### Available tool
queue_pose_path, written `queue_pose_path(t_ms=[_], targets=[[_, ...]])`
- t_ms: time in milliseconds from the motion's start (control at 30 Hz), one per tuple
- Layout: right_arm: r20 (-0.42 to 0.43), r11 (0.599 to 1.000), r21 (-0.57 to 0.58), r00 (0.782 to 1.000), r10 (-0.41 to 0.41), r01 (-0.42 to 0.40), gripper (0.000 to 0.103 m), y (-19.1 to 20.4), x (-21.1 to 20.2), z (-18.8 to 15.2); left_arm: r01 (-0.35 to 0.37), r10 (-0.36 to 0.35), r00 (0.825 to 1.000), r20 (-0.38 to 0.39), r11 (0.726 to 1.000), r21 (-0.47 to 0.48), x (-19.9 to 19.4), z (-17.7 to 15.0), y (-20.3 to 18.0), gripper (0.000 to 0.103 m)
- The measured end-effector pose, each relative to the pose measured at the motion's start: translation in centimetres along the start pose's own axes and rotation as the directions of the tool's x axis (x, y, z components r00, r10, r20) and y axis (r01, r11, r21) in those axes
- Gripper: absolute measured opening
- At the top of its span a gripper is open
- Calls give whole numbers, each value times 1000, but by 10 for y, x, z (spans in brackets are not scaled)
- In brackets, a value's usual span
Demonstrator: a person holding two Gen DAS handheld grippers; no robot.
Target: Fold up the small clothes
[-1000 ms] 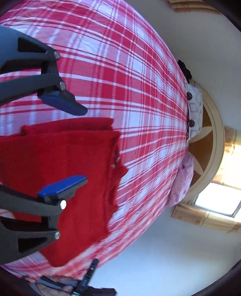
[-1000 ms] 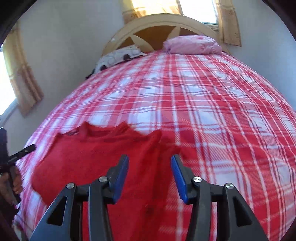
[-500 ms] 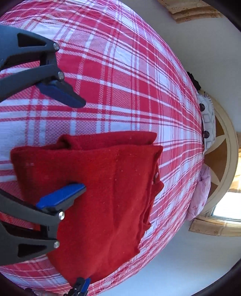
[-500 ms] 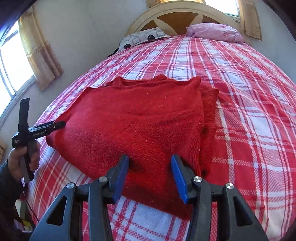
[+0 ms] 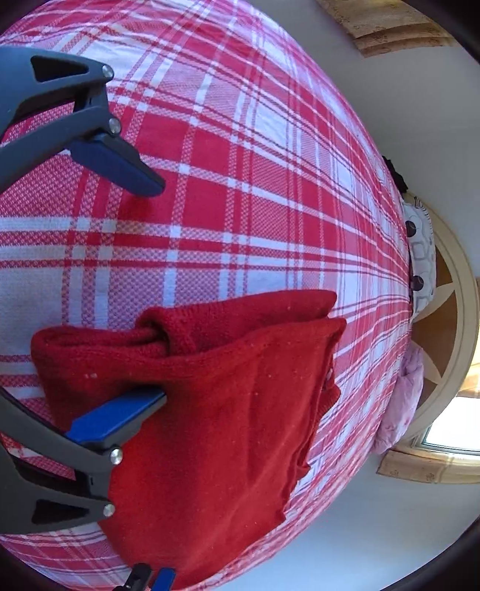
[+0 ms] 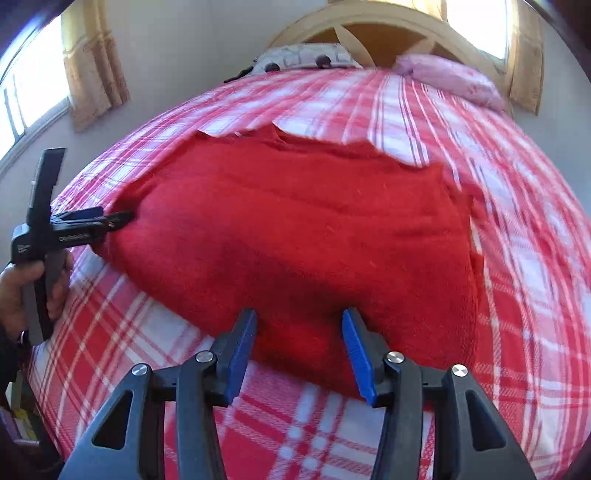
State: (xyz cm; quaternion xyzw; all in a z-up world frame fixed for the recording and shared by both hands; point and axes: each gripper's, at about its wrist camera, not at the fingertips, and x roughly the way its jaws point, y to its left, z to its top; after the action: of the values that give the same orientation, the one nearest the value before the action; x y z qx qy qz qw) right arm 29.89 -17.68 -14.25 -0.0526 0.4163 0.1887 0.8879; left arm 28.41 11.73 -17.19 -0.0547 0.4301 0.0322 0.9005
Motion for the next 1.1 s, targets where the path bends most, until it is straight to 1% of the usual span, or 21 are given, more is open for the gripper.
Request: queue_pose_path(t_ms=[67,133,200,233,300,333,400,433,500,600,700,767,833,900,967,1000,1033,1067,1100], targets=[[44,999,-51,999,20,-18,50,18,-6,10,31,-31,999,-7,999,-31,1,-1,5,103],[67,994,-96,996,51,-45,50,38,-3,21,27,-27,1000,-1,999,-26,-1,-3,4,103],[60,990,-118,995,84,-77,50,50,9,27,18,-18,1000,4,1000,-19,-2,-4,1,103],[42,990,-116,995,91,-85,50,54,19,29,20,-20,1000,4,1000,-21,-2,-4,1,103],[-27,992,-98,997,72,-74,50,55,45,28,30,-30,1000,4,999,-29,-2,-4,3,103],[-77,995,-64,995,68,-73,50,49,62,26,33,-33,999,6,999,-30,-2,-4,4,103],[-31,993,4,993,118,-118,54,38,65,25,32,-32,999,7,999,-28,-1,-3,4,103],[-27,989,33,989,144,-143,54,33,65,24,33,-32,999,8,999,-29,-2,-4,4,103],[-24,986,49,987,158,-157,54,34,65,23,37,-37,999,7,999,-33,-2,-4,4,103],[-26,992,17,992,124,-123,54,42,64,22,43,-43,999,10,998,-38,-4,-4,4,103],[-5,998,3,998,59,-59,54,54,52,22,57,-56,998,17,997,-51,-8,-7,8,103],[34,998,-23,998,55,-55,54,67,44,24,72,-70,997,31,995,-67,-11,-9,11,103],[65,996,-75,996,56,-51,54,83,40,26,92,-88,995,44,991,-94,-15,-10,17,103],[78,990,-137,996,49,-38,54,100,41,28,89,-82,995,59,988,-127,-18,-11,23,103],[54,984,-171,997,51,-41,54,110,50,29,99,-91,994,61,984,-148,-18,-12,27,103],[14,984,-170,999,48,-45,54,112,61,29,100,-92,994,59,984,-150,-17,-11,27,103],[-25,986,-161,999,43,-47,54,111,69,29,95,-87,995,56,985,-147,-16,-11,26,103],[-51,990,-129,997,57,-63,55,107,77,28,86,-80,995,51,986,-140,-15,-10,25,103],[-39,992,-91,996,86,-89,56,101,77,29,77,-71,996,46,988,-134,-14,-10,23,103]])
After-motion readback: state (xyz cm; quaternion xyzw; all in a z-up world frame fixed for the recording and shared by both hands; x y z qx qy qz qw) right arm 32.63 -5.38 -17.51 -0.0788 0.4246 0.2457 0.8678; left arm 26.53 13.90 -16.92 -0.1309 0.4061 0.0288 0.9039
